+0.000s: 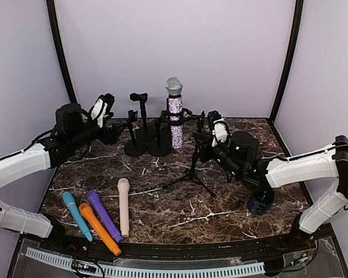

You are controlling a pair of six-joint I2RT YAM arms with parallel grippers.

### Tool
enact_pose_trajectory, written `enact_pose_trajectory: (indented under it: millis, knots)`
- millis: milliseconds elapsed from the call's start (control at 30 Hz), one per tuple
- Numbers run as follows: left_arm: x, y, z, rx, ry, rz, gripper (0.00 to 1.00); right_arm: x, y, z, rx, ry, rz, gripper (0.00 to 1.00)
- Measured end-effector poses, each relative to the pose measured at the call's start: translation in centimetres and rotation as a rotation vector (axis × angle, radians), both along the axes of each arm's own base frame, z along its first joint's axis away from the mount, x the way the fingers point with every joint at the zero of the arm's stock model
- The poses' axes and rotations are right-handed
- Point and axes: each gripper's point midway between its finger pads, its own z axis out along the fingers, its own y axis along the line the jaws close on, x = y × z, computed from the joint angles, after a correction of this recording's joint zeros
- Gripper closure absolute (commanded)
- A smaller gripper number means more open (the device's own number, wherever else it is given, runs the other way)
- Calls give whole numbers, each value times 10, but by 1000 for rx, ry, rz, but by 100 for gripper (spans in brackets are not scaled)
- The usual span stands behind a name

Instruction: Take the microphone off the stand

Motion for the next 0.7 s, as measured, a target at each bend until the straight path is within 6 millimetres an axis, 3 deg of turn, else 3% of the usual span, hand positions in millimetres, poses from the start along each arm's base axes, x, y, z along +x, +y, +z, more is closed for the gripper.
enact_pose_trajectory:
  millis: [233, 567, 700]
  knots:
    - [-1, -3, -1, 1, 2, -7, 25, 10, 10, 4, 36, -1, -195, 100]
    - [-2, -5, -1, 1, 2, -13, 25, -6, 28, -1, -42, -46, -255, 100]
    - [-2, -5, -1, 2, 2, -14, 25, -14, 30, -2, -64, -57, -267, 77]
